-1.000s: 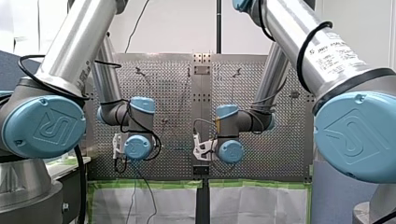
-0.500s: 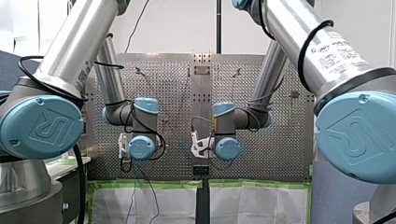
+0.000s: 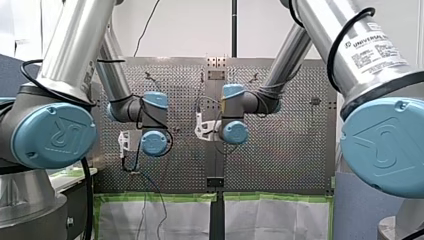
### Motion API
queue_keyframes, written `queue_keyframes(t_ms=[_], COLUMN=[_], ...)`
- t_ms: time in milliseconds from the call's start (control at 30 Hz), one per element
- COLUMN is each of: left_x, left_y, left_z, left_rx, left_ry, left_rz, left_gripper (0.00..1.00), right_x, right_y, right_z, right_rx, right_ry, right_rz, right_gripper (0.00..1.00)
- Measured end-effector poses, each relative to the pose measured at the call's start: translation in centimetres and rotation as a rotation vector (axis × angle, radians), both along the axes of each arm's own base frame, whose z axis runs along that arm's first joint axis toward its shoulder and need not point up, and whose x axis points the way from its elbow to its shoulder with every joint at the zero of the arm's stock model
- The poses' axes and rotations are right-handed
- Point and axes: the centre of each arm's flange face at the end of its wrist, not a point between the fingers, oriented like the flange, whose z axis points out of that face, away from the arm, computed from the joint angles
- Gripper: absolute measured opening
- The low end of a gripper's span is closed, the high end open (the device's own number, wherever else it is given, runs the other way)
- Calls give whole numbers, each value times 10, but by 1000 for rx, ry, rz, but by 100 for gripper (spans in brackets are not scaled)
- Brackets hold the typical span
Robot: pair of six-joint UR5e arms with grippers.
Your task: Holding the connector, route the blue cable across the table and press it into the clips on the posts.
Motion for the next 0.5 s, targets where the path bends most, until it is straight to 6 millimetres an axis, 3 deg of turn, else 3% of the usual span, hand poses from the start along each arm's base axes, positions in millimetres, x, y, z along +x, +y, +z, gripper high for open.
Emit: queue_keyframes(t_ms=[500], left_x=[31], left_y=[9], left_z=[64], left_rx=[-61], left_ry=[-89], left_rz=[119], left_gripper=[0], right_x=[36], right_y=[6], right_z=[121], right_rx=[-63], right_ry=[-131], right_rz=[152], right_gripper=[0])
